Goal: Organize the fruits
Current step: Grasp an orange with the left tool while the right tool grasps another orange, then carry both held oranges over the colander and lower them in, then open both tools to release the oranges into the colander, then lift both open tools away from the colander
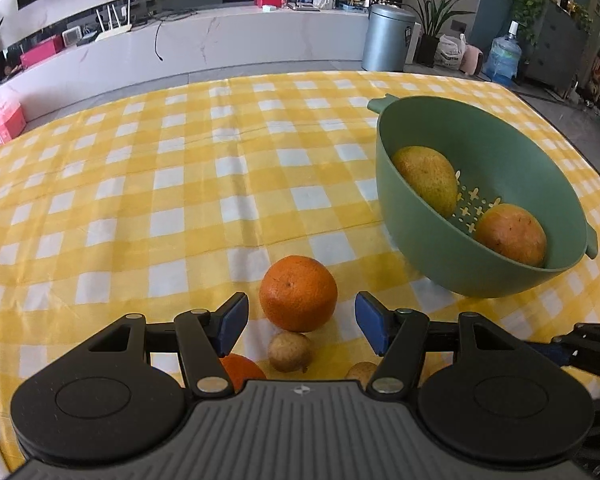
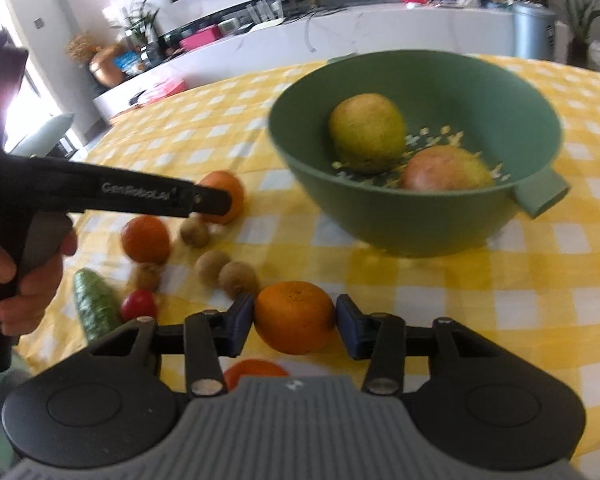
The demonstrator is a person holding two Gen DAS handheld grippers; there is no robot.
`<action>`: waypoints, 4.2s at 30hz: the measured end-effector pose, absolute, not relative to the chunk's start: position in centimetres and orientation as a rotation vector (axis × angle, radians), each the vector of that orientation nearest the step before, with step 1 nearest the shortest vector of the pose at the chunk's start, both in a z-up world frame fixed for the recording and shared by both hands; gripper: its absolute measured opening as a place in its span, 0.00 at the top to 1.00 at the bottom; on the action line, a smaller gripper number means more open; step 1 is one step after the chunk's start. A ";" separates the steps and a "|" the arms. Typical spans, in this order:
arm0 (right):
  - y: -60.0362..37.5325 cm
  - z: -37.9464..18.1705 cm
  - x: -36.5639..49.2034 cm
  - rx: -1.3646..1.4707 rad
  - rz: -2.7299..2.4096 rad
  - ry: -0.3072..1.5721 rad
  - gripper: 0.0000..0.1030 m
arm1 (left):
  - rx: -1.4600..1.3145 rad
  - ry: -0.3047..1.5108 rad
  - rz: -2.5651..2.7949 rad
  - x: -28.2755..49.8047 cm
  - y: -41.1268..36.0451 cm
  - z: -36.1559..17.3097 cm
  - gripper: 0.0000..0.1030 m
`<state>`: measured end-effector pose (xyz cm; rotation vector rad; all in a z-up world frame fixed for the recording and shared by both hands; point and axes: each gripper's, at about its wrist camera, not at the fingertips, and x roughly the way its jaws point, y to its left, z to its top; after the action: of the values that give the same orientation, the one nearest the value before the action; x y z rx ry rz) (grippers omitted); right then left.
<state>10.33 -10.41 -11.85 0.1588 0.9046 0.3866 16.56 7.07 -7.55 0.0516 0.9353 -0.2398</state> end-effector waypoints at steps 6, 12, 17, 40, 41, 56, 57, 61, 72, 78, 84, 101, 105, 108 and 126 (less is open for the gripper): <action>-11.4 -12.0 10.8 0.191 0.308 0.896 0.59 | 0.053 0.956 -0.209 17.0 7.0 -8.4 0.30; -11.3 -12.1 11.0 0.176 0.305 0.895 0.59 | 0.043 0.948 -0.203 17.2 6.8 -8.7 0.41; -11.3 -12.2 10.8 0.179 0.307 0.894 0.59 | 0.021 0.943 -0.215 17.0 6.9 -8.7 0.49; -12.6 -7.4 6.7 0.145 0.372 0.698 0.59 | -0.028 0.763 -0.277 11.6 4.5 -1.9 0.51; -12.8 -7.0 6.5 0.143 0.371 0.687 0.59 | -0.028 0.767 -0.285 11.5 4.0 -1.5 0.51; -17.4 -2.9 9.3 -0.056 0.276 0.618 0.59 | 0.034 0.842 -0.421 13.9 -1.4 0.2 0.51; -17.7 -2.9 9.8 -0.068 0.272 0.624 0.59 | 0.041 0.849 -0.426 14.3 -1.7 0.1 0.51; -18.4 -3.2 12.0 -0.104 0.266 0.656 0.59 | 0.074 0.880 -0.448 15.6 -3.1 -0.5 0.51; -18.5 -5.0 17.3 -0.197 0.308 0.730 0.59 | 0.239 0.946 -0.481 17.6 -5.5 -3.1 0.50; -17.9 -6.2 19.0 -0.225 0.325 0.762 0.59 | 0.279 0.974 -0.469 18.4 -5.8 -4.4 0.50; -17.6 -7.3 20.0 -0.226 0.334 0.789 0.59 | 0.306 0.996 -0.453 19.1 -6.3 -5.4 0.50; -17.1 -8.3 20.5 -0.218 0.341 0.828 0.58 | 0.325 0.960 -0.401 18.9 -6.5 -5.5 0.38; -17.2 -7.9 20.2 -0.206 0.333 0.810 0.52 | 0.353 0.938 -0.385 18.3 -6.6 -5.1 0.37; -17.4 -7.2 19.8 -0.185 0.329 0.790 0.49 | 0.360 0.918 -0.376 17.6 -6.5 -4.4 0.37; -18.7 -2.9 11.5 0.046 0.188 0.652 0.37 | 0.346 0.811 -0.259 10.9 -3.5 0.9 0.37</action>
<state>11.50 -18.72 -2.88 0.0457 0.6522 0.1877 10.93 -3.50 0.85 0.3458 0.8114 -0.2591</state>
